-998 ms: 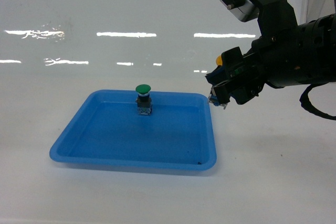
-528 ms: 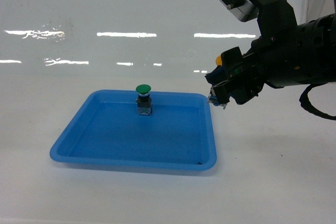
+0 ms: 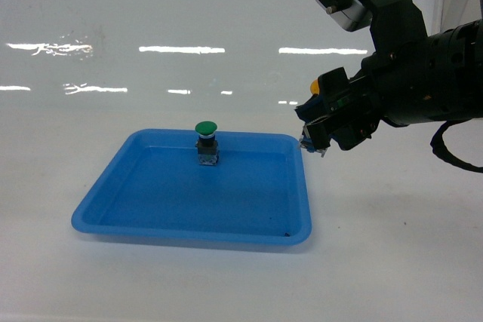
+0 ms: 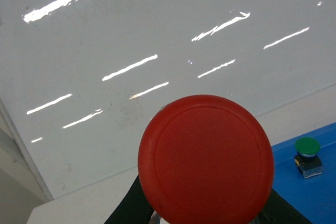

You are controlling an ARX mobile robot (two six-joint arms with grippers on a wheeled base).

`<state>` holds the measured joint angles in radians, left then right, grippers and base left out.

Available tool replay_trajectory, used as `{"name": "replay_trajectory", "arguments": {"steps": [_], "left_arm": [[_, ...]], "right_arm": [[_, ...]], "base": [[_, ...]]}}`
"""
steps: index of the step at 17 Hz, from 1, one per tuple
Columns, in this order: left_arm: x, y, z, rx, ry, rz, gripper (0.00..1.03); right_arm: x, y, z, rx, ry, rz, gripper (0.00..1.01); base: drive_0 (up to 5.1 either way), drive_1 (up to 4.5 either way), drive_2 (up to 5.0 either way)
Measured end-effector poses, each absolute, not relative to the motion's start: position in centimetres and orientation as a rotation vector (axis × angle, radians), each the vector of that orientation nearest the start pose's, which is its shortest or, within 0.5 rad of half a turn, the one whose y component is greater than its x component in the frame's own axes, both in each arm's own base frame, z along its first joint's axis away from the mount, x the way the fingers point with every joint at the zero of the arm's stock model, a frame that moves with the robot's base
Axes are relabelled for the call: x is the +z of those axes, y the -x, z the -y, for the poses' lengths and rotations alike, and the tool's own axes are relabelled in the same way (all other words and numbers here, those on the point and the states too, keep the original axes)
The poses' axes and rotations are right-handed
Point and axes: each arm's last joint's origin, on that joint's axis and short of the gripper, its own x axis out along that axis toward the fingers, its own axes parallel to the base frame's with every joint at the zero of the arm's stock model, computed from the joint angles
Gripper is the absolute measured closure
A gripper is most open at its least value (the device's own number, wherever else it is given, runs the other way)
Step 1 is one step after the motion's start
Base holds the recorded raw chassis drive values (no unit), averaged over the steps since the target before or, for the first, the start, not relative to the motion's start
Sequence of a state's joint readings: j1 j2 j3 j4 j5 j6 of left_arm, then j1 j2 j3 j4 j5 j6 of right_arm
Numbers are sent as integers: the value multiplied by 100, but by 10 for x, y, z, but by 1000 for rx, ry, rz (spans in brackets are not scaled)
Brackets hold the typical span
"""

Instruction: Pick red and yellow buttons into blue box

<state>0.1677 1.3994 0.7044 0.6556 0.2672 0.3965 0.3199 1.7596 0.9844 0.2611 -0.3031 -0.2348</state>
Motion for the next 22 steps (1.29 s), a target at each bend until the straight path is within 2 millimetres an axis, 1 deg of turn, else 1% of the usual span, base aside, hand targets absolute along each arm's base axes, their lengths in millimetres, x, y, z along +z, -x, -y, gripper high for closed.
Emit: {"name": "replay_trajectory", "arguments": {"steps": [2,3,5,6,9,10,11,12,20,22], "left_arm": [[261,-285,-48,-104,-394,15,80],[267,-280,-51,-107,-398,32,80],[282,-267,-57,-115,-412,82,80],[286,-264,-59,-117,-416,95,80],[285,-260,-67,-101,-416,89,80],[282,-259,-69,-93,-416,86,80],[280,-258,-70,-91,-410,72,80],[278,-258,-72,-80,-411,68,80],[278,-257,-72,-73,-411,68,80],[276,-259,-72,-77,-408,60,80]], "right_arm": [[192,-338,-121,658,222,-441,69],[200,-331,-119,655,218,-424,69],[227,-316,-114,640,212,-336,69],[233,-308,-111,632,209,-316,69],[237,-281,-109,625,220,-318,69],[236,-276,-108,624,222,-326,69],[237,-273,-108,631,223,-334,69],[238,-274,-109,633,229,-302,69],[239,-275,-108,628,240,-295,69],[236,-276,-108,625,241,-308,69]], "base": [[0,0,0],[0,0,0],[0,0,0],[0,0,0],[0,0,0],[0,0,0],[0,0,0],[0,0,0],[0,0,0],[5,-421,430]]}}
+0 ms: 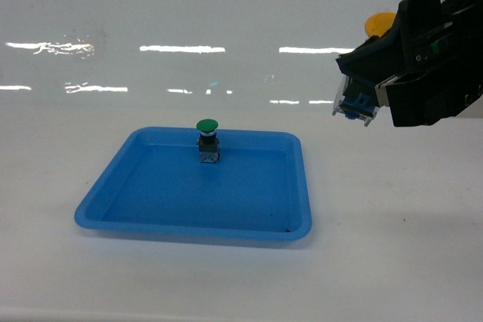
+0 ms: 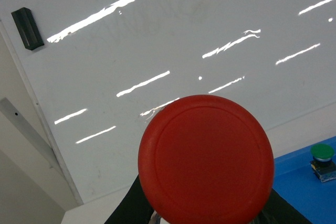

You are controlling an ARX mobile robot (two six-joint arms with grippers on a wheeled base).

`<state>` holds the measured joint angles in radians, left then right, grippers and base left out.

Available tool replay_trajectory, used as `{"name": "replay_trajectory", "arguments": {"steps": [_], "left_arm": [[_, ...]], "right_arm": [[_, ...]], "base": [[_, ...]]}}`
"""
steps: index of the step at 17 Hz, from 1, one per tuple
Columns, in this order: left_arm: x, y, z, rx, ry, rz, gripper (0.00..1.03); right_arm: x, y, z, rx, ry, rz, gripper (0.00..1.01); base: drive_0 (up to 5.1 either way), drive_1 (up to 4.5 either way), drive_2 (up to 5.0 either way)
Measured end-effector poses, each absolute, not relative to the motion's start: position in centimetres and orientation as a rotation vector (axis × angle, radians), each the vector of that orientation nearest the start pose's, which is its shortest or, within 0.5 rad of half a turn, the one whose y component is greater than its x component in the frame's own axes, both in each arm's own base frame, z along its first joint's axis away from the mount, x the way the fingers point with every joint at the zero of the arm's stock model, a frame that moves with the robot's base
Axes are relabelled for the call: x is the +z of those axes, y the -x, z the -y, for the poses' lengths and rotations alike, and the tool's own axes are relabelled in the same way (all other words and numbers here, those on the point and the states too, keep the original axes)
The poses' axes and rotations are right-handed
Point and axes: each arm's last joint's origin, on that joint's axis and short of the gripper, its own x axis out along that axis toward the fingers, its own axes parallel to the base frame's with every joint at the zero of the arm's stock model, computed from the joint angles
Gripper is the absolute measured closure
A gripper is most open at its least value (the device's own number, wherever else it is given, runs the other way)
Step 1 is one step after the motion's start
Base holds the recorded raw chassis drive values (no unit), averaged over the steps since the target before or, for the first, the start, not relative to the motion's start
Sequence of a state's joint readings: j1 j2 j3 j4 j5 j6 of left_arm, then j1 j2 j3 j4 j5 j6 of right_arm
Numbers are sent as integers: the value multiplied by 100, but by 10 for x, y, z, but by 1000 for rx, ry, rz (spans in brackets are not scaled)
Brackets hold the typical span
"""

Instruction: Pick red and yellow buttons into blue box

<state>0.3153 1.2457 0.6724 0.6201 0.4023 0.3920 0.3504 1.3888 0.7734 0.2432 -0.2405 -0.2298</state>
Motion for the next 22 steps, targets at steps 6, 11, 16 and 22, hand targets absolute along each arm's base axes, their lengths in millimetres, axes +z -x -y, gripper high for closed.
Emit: {"name": "replay_trajectory", "arguments": {"steps": [6,11,16,22], "left_arm": [[276,-258,-73,-71,-409,62,80],[276,-258,-73,-72,-409,61,80],[277,-258,-73,-73,-410,66,80],[276,-258,-72,-77,-410,64,80]], "right_arm": [[236,-275,-109,629,241,-306,69],[236,-276,-109,630,241,-304,69],[237,-275,-109,629,241,-304,69],[236,-275,-109,629,241,-304,69]], "base": [[5,-421,430],[5,-421,430],[380,-379,5],[474,-368,-102]]}}
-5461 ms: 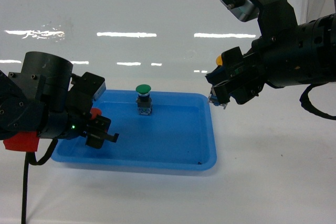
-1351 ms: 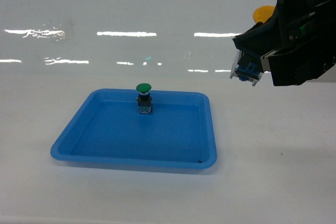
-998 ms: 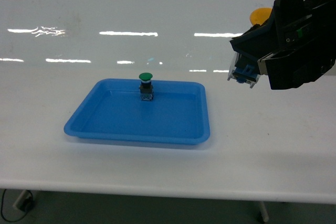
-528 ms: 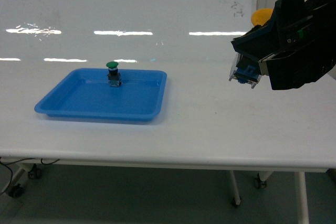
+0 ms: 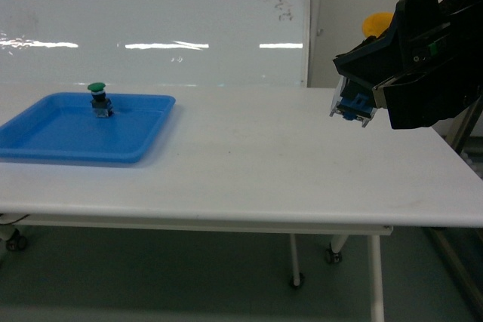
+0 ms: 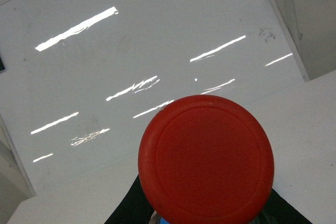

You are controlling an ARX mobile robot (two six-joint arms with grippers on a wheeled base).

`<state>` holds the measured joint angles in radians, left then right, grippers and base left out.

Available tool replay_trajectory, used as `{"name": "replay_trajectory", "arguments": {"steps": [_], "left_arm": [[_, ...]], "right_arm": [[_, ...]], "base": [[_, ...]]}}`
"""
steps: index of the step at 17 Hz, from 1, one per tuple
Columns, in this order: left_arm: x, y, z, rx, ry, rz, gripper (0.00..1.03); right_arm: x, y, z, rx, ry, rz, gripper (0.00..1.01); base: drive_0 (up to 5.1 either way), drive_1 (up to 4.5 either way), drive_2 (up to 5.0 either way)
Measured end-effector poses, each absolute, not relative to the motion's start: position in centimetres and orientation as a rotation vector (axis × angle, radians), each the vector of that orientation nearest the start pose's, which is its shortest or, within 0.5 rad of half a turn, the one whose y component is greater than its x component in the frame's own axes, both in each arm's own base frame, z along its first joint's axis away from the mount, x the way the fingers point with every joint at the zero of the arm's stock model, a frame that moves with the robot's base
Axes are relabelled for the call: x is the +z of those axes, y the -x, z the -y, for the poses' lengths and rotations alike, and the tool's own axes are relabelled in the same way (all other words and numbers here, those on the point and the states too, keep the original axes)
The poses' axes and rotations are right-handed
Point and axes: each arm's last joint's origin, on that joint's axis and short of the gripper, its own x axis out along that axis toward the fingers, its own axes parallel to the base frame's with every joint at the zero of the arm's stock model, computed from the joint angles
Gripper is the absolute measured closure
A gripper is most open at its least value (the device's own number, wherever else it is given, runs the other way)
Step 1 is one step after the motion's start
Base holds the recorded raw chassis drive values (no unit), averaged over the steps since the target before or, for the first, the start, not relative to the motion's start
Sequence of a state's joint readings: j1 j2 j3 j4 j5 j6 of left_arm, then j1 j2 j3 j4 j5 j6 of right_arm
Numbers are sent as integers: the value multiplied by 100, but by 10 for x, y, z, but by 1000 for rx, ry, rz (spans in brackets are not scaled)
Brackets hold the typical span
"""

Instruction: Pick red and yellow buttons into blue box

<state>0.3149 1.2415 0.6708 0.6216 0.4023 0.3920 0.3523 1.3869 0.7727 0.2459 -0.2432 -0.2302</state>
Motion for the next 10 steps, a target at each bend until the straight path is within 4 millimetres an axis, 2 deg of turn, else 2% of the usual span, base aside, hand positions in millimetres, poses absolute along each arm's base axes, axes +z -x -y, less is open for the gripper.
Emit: {"name": "replay_trajectory", "arguments": {"steps": [10], "left_arm": [[277,-258,-73,-73,-411,66,80]], "right_arm": [[237,-275,-109,629,241,-302,69]], "base": [[417,-198,-198]]}}
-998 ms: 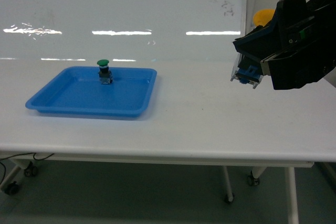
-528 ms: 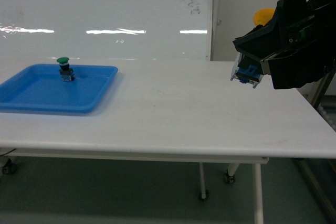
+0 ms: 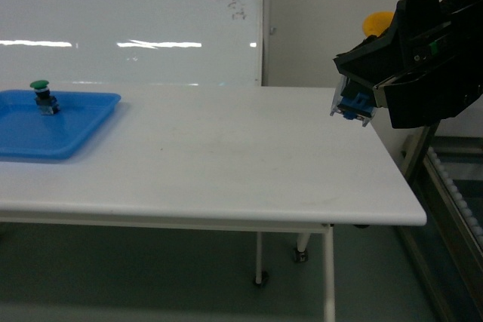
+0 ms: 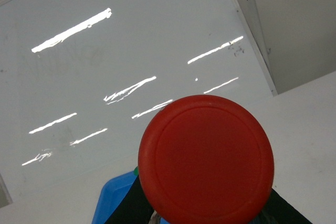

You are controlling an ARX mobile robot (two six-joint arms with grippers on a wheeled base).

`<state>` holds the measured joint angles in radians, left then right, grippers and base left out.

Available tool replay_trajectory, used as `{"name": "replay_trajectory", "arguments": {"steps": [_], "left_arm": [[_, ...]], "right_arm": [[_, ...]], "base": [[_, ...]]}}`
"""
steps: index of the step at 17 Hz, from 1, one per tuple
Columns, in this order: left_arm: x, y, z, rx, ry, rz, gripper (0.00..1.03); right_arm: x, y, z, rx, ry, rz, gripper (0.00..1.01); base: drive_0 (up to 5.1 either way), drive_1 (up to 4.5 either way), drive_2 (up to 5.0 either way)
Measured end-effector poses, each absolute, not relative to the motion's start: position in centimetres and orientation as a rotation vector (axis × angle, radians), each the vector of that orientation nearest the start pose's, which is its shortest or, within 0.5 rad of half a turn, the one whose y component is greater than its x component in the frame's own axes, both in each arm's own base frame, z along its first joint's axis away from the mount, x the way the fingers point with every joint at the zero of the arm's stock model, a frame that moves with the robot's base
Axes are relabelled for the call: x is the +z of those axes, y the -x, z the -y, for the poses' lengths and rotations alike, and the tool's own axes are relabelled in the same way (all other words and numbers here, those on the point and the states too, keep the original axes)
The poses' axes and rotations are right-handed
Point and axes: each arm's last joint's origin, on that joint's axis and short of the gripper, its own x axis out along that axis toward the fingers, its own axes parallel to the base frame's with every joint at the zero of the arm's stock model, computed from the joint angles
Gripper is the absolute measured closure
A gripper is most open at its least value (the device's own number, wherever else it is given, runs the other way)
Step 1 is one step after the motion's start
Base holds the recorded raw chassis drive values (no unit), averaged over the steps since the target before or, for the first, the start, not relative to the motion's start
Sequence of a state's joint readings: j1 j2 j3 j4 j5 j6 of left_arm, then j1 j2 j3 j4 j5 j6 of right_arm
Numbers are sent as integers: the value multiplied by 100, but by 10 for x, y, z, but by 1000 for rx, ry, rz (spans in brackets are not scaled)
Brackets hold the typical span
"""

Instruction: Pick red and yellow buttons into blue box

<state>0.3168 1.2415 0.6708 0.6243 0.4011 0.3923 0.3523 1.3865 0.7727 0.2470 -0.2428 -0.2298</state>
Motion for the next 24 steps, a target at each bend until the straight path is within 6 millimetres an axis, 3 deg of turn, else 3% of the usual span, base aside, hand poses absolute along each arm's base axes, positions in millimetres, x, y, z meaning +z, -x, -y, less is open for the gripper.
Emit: {"name": "replay_trajectory", "arguments": {"steps": [7,11,24], "left_arm": [[276,-258,-73,-72,-410,65,80],[277,-258,-69,-93,-412,72,80],[275,-258,-73,-74,-409,60,80]], "right_arm": [[236,-275,-109,630,241,-304,69],[236,-276,-106,614,241,-306,69],[236,-275,-109,629,241,-304,69]], "base": [[422,-194,-194],[0,0,0],[478,-272,-258]]}}
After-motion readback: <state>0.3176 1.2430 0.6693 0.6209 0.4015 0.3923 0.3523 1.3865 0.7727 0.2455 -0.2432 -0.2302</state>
